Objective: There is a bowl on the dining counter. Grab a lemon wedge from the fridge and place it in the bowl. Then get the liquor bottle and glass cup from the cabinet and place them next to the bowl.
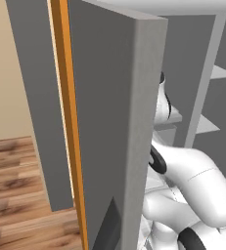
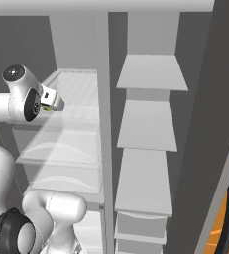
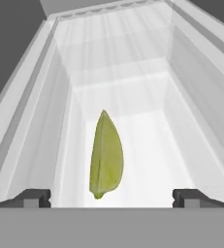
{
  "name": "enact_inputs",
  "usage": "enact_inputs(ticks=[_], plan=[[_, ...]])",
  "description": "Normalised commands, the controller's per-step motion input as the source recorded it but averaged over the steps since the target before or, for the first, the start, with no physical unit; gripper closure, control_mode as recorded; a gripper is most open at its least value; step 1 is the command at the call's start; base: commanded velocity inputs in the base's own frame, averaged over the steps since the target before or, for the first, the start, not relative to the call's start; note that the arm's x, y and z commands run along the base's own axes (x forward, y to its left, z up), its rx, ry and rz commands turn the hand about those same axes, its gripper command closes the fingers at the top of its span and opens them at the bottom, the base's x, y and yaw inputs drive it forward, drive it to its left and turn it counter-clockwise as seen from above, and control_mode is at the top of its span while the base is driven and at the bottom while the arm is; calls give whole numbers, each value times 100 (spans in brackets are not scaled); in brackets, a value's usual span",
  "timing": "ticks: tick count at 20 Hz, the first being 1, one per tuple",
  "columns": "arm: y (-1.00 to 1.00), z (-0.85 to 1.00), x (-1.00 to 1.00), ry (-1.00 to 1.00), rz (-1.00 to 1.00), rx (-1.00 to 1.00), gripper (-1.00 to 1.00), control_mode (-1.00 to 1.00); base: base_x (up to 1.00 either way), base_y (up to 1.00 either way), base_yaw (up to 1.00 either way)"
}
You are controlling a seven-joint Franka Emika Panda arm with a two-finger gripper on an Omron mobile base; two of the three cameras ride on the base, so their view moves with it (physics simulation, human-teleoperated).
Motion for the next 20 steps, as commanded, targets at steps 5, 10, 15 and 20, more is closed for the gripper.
enact_inputs(ticks=[5, 10, 15, 20], plan=[[6, -19, 11, 2, 0, -5, -100, -100, 0, 0, 0], [9, -7, 15, 0, 0, -2, -100, -100, 0, 0, 0], [6, -7, 18, 1, 0, 0, -100, -100, 0, 0, 0], [2, -12, 18, 2, 0, 0, -100, -100, 0, 0, 0]])
